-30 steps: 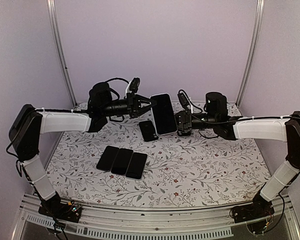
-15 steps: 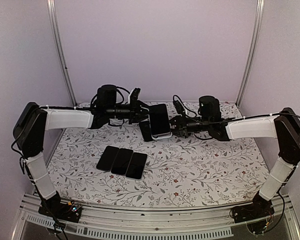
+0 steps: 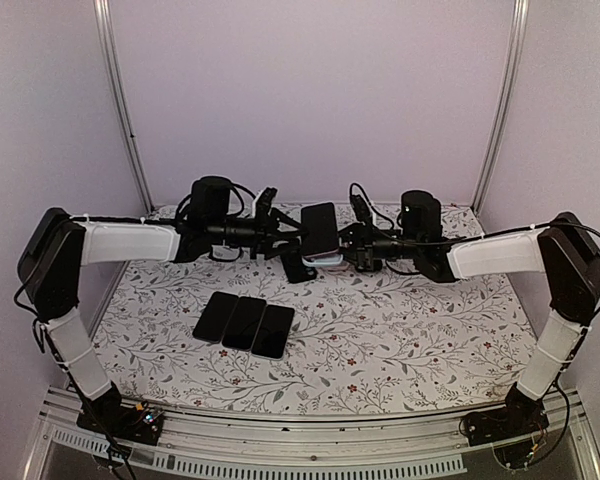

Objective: Take the phone out of the phone case
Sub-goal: Remove the bottom right corner of the phone case from the phone, then remove the phone case from the phone, then place the phone case at the center of the board, then place the phone at the center of the board.

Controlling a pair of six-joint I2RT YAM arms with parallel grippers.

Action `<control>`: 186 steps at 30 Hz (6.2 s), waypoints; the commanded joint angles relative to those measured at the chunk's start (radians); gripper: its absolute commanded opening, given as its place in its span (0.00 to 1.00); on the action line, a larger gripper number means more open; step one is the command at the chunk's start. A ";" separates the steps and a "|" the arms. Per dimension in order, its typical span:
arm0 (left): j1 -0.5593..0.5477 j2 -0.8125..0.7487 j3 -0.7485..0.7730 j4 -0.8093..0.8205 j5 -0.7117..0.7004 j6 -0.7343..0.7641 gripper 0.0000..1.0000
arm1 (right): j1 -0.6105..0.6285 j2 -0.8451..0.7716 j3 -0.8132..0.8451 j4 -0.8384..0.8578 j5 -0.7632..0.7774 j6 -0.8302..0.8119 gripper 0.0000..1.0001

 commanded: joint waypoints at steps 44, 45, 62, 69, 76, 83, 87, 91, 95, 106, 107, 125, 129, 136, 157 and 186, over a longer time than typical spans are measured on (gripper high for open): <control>-0.043 -0.120 -0.146 0.317 0.095 -0.248 0.60 | 0.012 0.101 0.168 0.178 0.059 -0.111 0.00; -0.043 -0.117 -0.148 0.325 0.092 -0.255 0.59 | 0.014 0.100 0.169 0.176 0.060 -0.115 0.00; -0.053 -0.079 -0.146 0.326 0.021 -0.312 0.50 | 0.039 0.056 0.179 0.077 0.123 -0.211 0.00; -0.052 -0.094 -0.122 0.174 -0.027 -0.255 0.52 | 0.039 0.065 0.205 0.052 0.110 -0.165 0.00; -0.055 -0.090 -0.118 0.181 -0.043 -0.264 0.47 | 0.040 0.085 0.212 0.022 0.118 -0.137 0.00; -0.057 -0.083 -0.130 0.216 -0.036 -0.281 0.17 | 0.039 0.094 0.215 -0.065 0.155 -0.162 0.00; -0.057 -0.082 -0.143 0.236 -0.028 -0.284 0.01 | 0.039 0.095 0.216 -0.108 0.181 -0.195 0.00; -0.053 -0.096 -0.150 0.232 -0.021 -0.257 0.00 | 0.034 0.088 0.219 -0.159 0.208 -0.239 0.00; -0.041 -0.121 -0.137 0.173 -0.013 -0.179 0.00 | 0.014 0.078 0.219 -0.221 0.232 -0.282 0.00; -0.024 -0.187 0.007 -0.197 -0.016 0.147 0.00 | -0.125 0.030 0.187 -0.422 0.257 -0.414 0.00; -0.020 -0.191 0.020 -0.239 -0.027 0.176 0.00 | -0.143 0.028 0.192 -0.452 0.260 -0.435 0.00; 0.130 -0.273 0.036 -0.737 -0.225 0.471 0.00 | -0.472 0.140 0.280 -0.809 0.205 -0.765 0.06; 0.191 -0.301 -0.019 -0.764 -0.220 0.495 0.00 | -0.478 0.218 0.354 -0.856 0.188 -0.813 0.09; 0.208 -0.303 -0.049 -0.772 -0.192 0.507 0.00 | -0.480 0.349 0.463 -0.888 0.183 -0.829 0.14; 0.063 -0.175 0.011 -0.745 -0.100 0.497 0.00 | -0.476 0.436 0.538 -0.969 0.399 -0.848 0.66; -0.239 -0.005 -0.074 -0.497 -0.214 0.219 0.00 | -0.368 -0.037 0.233 -0.787 0.573 -0.765 0.99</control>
